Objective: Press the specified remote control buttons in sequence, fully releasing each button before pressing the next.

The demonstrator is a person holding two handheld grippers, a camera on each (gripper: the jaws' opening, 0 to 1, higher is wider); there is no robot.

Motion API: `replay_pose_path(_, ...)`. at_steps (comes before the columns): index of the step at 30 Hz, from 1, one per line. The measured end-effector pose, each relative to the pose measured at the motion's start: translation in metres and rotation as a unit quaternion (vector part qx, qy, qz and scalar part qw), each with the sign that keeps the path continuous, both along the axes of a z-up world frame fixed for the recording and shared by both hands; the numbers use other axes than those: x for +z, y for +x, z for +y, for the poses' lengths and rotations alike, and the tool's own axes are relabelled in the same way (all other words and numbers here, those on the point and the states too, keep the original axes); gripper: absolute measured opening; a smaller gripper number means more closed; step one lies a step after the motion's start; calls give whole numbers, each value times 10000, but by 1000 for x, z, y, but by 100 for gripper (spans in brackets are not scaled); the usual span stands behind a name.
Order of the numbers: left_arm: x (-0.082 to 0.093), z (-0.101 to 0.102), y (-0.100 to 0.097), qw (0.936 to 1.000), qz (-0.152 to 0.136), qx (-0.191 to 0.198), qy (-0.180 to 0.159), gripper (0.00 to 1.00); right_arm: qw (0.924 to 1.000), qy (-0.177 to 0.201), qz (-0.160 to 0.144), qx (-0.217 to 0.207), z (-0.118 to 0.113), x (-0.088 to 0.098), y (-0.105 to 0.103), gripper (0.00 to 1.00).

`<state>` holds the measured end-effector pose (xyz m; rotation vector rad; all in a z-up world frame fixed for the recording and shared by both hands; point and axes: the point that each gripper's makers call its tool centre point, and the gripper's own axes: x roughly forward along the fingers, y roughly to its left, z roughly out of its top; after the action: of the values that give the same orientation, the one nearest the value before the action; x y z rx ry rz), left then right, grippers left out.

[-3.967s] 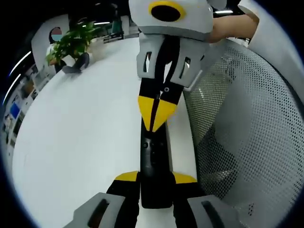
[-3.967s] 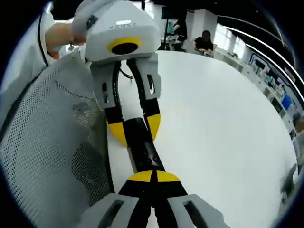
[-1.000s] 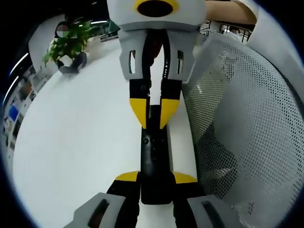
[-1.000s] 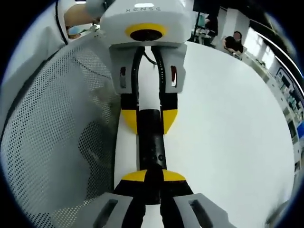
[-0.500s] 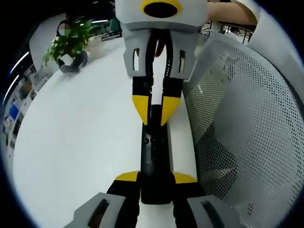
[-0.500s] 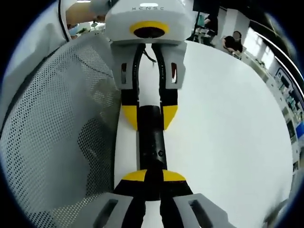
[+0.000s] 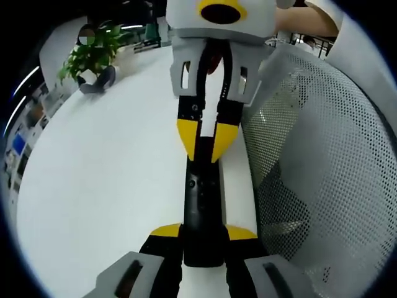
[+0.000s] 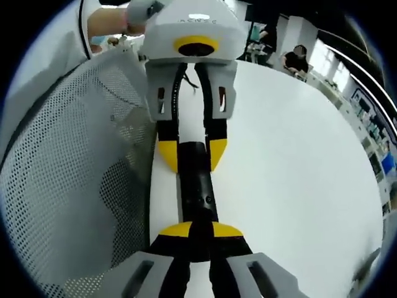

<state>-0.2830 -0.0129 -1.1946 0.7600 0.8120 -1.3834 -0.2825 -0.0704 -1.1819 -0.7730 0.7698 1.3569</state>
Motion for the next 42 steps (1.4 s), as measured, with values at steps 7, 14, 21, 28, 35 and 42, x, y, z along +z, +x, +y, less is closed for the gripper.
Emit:
replay_pose_path(7,1,0,0,10000,5,-11,-18,24,9995,-322,-35,40,2,-1,-1,5)
replay_pose_path(14,0,0,0,10000,11,-40,46,24,9983,-467,322,-164,2,-3,1,5)
replay_pose_path(21,1,0,0,10000,1,23,9,24,9994,-201,-87,249,-2,-1,-1,6)
replay_pose_path(28,1,-1,0,10000,10,35,-5,24,9997,-162,-163,113,-1,-2,-2,4)
replay_pose_path(35,1,-1,0,10000,12,12,18,24,9984,-515,-160,-158,1,-3,0,4)
replay_pose_path(42,1,-1,0,10000,11,16,26,24,9995,-172,-166,-200,-2,-1,0,4)
